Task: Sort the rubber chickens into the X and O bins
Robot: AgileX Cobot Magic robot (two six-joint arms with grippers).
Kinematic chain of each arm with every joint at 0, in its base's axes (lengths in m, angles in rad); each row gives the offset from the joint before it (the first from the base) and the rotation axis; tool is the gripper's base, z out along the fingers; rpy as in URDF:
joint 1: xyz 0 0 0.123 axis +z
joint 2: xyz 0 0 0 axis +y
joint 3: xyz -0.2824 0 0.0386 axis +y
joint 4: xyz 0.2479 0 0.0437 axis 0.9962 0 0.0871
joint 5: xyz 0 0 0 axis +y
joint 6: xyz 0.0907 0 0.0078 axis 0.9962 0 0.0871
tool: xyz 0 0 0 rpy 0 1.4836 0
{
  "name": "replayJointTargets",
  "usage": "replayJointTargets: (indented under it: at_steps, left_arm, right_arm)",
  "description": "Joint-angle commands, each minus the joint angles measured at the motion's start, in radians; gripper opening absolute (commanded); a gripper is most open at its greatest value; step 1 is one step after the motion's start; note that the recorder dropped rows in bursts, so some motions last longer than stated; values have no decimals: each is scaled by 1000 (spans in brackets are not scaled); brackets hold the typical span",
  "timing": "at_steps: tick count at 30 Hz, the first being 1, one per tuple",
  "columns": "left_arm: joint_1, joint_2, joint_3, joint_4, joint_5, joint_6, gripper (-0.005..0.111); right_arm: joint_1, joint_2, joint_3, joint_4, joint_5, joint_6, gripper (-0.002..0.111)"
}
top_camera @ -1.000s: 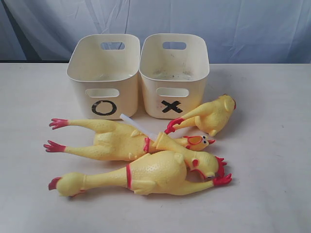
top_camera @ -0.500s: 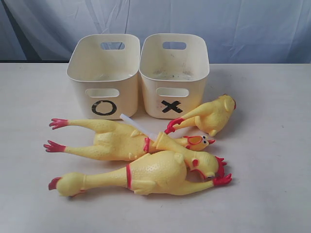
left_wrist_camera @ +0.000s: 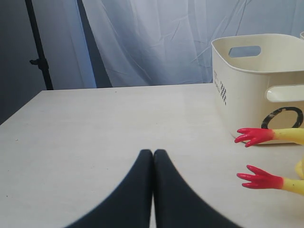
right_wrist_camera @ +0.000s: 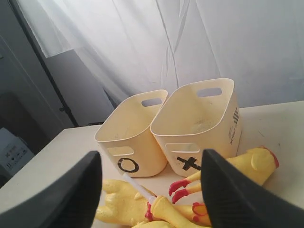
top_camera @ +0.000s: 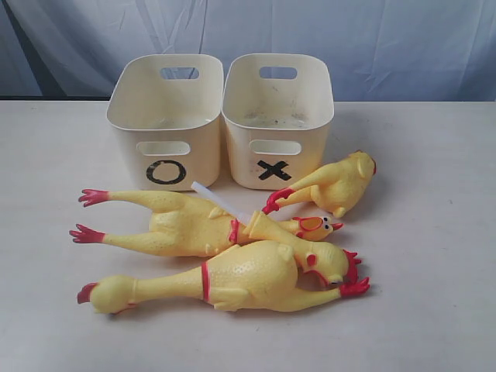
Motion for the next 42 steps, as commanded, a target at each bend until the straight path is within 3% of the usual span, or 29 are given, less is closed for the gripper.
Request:
replayJointTargets:
  at_steps: [1, 8, 10, 14, 29, 31, 33, 38, 40, 42]
  left_arm:
    - [-5, -4, 4, -1, 1, -3, 0]
    - [-5, -4, 4, -1, 1, -3, 0]
    - [-5, -4, 4, -1, 1, -3, 0]
    - [-5, -4, 4, -1, 1, -3, 0]
    - [-5, -4, 4, -1, 1, -3, 0]
    - [-5, -4, 4, -1, 1, -3, 0]
    - [-5, -4, 4, -1, 1, -3, 0]
    - [-5, -4, 4, -1, 1, -3, 0]
    - [-5, -4, 4, -1, 1, -3, 0]
    - [-5, -4, 4, -1, 1, -3, 0]
  right_arm:
    - [4, 7, -3, 6, -14, -16, 58]
    - [13, 7, -3, 37, -14, -81, 56]
    - [13, 7, -3, 35, -12, -81, 43]
    - [13, 7, -3, 14, -12, -81, 1]
    - [15, 7, -3, -270, -17, -70, -1]
    - [15, 7, -3, -265, -14, -70, 4]
    - [15, 7, -3, -267, -14, -70, 19]
    - [17, 13, -3, -265, -14, -72, 83]
    - [31, 37, -3, -267, -10, -72, 97]
    - [40, 68, -3, -269, 0, -75, 98]
